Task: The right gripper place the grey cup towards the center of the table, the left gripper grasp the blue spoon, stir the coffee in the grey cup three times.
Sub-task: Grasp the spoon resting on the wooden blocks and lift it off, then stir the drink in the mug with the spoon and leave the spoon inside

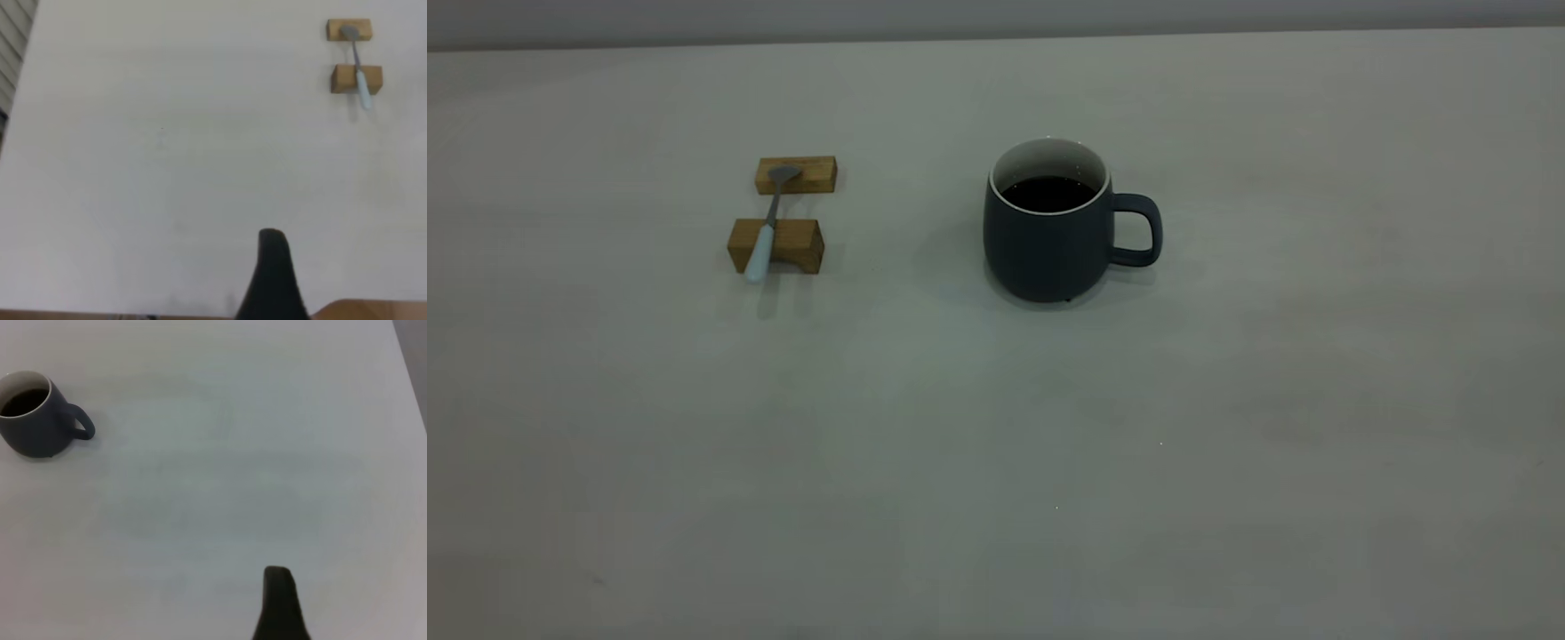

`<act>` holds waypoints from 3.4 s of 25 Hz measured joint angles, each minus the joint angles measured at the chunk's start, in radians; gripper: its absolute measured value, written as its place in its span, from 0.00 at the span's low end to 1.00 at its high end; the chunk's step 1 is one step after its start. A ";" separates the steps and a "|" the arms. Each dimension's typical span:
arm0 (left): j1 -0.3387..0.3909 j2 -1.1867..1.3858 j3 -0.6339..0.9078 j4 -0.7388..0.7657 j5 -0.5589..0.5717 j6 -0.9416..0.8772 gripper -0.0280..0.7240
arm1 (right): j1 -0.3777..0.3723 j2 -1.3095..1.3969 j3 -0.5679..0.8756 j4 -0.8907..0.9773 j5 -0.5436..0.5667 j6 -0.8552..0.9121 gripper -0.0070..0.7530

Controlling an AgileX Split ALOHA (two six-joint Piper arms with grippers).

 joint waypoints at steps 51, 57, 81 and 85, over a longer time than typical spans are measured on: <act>-0.266 1.877 -0.731 -0.182 -0.389 -0.048 0.81 | 0.000 0.000 0.000 -0.001 0.000 -0.001 0.79; -0.268 1.885 -0.735 -0.186 -0.398 -0.048 0.48 | 0.000 0.000 0.000 -0.001 0.000 -0.001 0.79; -0.288 1.851 -1.337 -0.766 0.216 -0.799 0.25 | 0.000 0.000 0.000 -0.001 0.001 -0.001 0.79; -0.313 1.868 -1.337 -1.003 0.216 -0.850 0.25 | 0.000 0.000 0.000 -0.001 0.001 -0.001 0.79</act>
